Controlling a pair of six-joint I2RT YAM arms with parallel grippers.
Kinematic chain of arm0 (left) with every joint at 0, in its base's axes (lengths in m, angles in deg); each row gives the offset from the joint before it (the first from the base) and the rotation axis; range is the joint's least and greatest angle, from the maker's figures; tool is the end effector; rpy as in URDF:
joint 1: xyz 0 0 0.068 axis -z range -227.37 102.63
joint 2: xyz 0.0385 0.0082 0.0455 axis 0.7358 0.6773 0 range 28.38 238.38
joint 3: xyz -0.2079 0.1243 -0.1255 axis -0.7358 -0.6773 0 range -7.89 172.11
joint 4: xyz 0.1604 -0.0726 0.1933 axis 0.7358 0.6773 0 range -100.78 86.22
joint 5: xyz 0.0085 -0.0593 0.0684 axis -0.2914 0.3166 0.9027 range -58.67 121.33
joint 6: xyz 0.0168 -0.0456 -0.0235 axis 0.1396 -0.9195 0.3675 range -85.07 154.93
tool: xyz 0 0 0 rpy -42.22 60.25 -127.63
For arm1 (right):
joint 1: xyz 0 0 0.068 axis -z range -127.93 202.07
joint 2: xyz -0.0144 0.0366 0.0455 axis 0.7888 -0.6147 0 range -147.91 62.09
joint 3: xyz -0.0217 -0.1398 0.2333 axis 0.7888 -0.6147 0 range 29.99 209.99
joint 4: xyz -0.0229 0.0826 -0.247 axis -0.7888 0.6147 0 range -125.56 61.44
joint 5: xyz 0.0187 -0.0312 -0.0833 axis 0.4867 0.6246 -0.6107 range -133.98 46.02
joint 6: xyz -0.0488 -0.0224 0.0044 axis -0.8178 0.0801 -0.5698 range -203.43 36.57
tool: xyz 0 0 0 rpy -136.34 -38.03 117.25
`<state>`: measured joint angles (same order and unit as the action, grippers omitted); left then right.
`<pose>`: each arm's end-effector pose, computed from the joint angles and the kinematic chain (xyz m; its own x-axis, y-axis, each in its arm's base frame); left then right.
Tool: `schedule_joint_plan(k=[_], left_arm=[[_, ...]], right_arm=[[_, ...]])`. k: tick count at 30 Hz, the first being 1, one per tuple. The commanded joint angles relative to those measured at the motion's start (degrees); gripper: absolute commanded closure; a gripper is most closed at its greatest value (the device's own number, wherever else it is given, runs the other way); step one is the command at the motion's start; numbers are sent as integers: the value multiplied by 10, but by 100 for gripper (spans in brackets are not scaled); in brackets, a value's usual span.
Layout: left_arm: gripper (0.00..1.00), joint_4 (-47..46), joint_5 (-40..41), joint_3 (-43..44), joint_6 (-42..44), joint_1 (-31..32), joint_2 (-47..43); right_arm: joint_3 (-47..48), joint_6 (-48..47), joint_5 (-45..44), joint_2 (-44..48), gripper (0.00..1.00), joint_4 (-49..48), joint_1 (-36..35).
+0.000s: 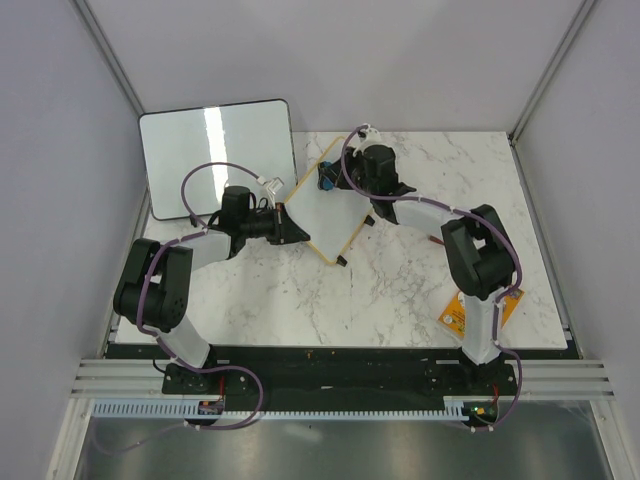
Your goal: Erase the whiteboard
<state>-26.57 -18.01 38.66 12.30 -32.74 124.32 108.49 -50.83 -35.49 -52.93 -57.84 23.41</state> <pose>0.3157 -0.1103 0.1753 -0.7929 -0.0521 -0.6072 0.5101 0.4884 -0.7080 0.4100 0.2300 0.2284 -0.5051 0.3312 -0.7970 -0.3891 0.7369 0.5528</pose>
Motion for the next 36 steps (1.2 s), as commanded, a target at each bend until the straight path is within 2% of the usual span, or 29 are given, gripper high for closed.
schedule_joint_plan(k=[1, 5, 11, 18, 36], left_arm=[[98, 37, -21, -6, 146, 44, 11], [98, 37, -20, -7, 146, 44, 11], [98, 39, -19, -7, 147, 44, 11], [98, 42, -18, -5, 150, 45, 12], [98, 43, -17, -5, 151, 47, 13]], right_arm=[[5, 12, 36, -47, 100, 103, 13], [57, 2, 30, -78, 100, 120, 49], [139, -27, 22, -158, 100, 190, 63], [141, -34, 13, -178, 100, 221, 74], [52, -68, 17, -144, 100, 290, 56]])
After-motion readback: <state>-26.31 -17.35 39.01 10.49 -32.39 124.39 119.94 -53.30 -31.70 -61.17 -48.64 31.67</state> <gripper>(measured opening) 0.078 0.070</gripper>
